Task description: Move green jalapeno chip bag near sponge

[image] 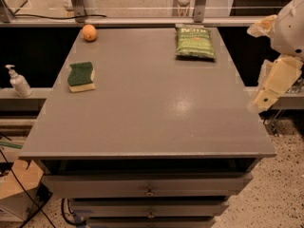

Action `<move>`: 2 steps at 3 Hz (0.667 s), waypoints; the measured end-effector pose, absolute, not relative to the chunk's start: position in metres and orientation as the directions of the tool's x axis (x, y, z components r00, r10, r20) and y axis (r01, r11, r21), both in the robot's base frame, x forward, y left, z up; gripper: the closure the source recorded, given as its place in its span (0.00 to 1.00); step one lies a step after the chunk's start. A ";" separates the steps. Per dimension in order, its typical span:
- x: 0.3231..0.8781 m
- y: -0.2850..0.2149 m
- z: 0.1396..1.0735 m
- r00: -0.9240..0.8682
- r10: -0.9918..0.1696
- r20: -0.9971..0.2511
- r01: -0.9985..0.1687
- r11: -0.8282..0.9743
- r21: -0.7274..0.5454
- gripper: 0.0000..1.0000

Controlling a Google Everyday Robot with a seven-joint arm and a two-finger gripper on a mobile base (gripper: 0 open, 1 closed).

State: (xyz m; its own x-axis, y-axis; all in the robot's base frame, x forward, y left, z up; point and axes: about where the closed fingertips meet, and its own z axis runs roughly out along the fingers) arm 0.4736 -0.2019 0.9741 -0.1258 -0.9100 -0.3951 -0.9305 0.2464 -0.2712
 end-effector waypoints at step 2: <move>0.512 -0.192 0.973 -0.088 -0.817 -0.570 -0.917 0.289 -0.273 0.00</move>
Offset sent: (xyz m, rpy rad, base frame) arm 0.0813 0.0141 0.0062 0.3606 -0.1455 0.0056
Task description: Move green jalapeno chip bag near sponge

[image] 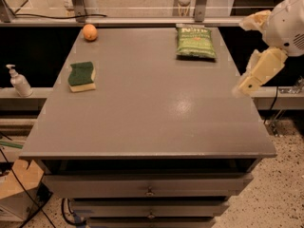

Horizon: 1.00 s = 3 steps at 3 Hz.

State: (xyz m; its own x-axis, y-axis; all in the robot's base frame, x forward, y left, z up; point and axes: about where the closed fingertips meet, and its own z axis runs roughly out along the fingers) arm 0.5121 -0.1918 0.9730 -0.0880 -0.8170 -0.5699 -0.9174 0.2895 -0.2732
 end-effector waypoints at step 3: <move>0.617 -0.206 0.953 -0.133 -0.606 -0.784 -0.847 0.481 -0.228 0.00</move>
Offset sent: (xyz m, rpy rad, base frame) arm 0.1187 -0.0290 -0.0119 0.3424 -0.1327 -0.1691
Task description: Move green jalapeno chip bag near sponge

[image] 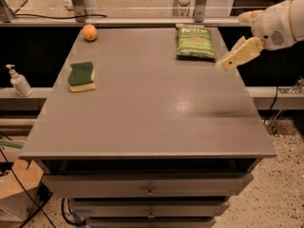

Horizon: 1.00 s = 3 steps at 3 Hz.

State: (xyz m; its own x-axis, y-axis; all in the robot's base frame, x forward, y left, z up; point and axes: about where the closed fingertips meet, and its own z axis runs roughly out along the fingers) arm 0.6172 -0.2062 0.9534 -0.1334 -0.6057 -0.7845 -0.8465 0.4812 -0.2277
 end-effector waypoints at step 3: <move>0.665 -0.198 0.943 -0.166 -0.448 -0.879 -0.781 0.603 -0.161 0.00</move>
Offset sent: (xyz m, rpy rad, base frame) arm 0.0388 0.0005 -0.0133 0.1895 -0.0422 -0.1290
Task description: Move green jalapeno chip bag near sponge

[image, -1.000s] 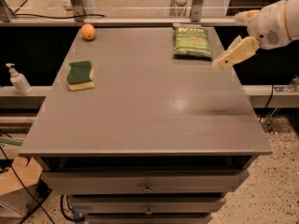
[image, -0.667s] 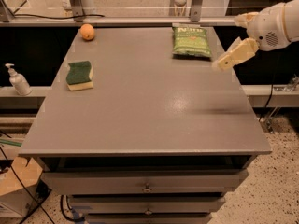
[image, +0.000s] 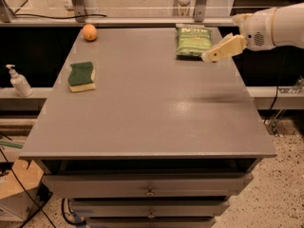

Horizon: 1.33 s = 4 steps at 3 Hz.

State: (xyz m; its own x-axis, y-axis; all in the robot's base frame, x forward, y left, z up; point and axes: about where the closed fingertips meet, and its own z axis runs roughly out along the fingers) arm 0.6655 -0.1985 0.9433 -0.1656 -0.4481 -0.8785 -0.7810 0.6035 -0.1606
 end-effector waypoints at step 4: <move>0.759 -0.201 0.891 -0.253 -0.312 -0.916 -0.701 0.712 -0.049 0.00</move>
Offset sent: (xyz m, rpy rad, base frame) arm 0.0852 -0.0075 -0.0394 0.1565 0.0297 -0.1454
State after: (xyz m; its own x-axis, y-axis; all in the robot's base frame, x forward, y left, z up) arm 0.7593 -0.2011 0.8909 -0.2531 -0.3122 -0.9157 -0.7007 0.7118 -0.0489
